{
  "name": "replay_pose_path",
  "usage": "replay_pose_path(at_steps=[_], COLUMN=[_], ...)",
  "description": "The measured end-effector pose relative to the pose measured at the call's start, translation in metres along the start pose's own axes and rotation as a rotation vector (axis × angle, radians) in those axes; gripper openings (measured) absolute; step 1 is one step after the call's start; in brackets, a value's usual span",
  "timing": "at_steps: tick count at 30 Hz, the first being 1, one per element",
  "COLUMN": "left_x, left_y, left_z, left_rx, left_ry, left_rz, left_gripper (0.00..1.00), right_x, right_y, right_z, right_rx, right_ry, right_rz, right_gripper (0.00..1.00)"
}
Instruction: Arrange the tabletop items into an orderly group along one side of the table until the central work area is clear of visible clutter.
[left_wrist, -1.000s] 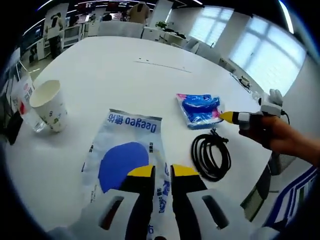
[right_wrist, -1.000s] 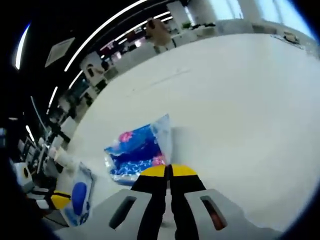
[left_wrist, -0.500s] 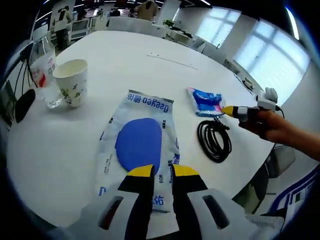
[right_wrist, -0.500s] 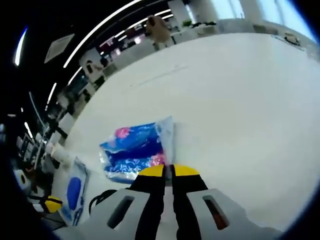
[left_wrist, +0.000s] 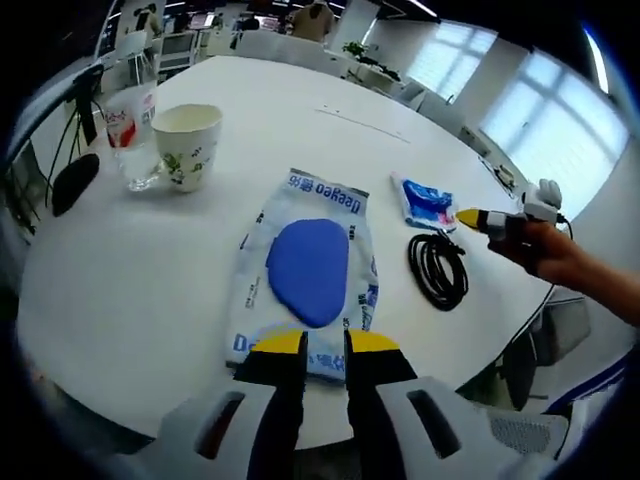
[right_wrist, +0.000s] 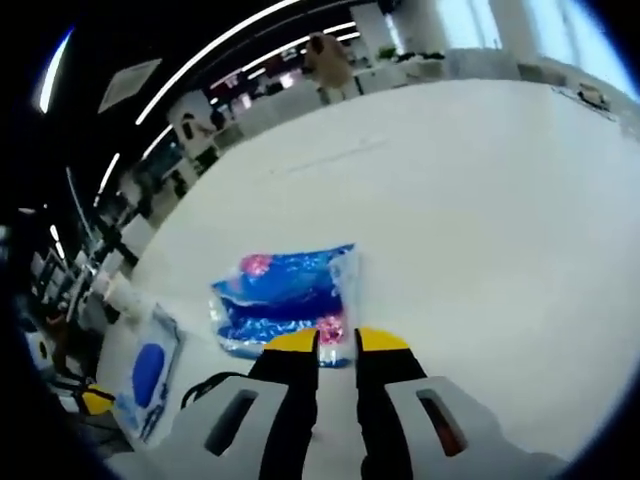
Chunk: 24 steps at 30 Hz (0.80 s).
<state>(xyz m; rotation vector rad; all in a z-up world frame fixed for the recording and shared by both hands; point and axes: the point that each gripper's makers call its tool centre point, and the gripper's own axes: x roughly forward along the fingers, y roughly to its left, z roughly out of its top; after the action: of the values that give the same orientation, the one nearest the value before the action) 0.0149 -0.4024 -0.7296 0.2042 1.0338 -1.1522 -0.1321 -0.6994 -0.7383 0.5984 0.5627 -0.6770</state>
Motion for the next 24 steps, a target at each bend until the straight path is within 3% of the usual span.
replay_pose_path(at_steps=[8, 13, 21, 24], left_x=[-0.009, -0.014, -0.017, -0.018], left_y=[0.007, 0.008, 0.012, 0.013], left_z=[-0.02, -0.029, -0.034, -0.039], left_rx=[-0.053, -0.074, -0.109, -0.118], left_ry=[0.022, 0.033, 0.036, 0.044], left_rz=[0.009, 0.011, 0.017, 0.01], left_gripper=[0.12, 0.12, 0.13, 0.14], right_x=[-0.003, -0.003, 0.011, 0.02], right_y=[0.011, 0.028, 0.066, 0.091], right_z=[0.0, 0.006, 0.015, 0.014], right_rx=[-0.043, -0.133, -0.225, -0.273], right_ry=[-0.002, -0.004, -0.003, 0.009], right_rz=[0.008, 0.029, 0.082, 0.141], right_gripper=[0.14, 0.15, 0.16, 0.19])
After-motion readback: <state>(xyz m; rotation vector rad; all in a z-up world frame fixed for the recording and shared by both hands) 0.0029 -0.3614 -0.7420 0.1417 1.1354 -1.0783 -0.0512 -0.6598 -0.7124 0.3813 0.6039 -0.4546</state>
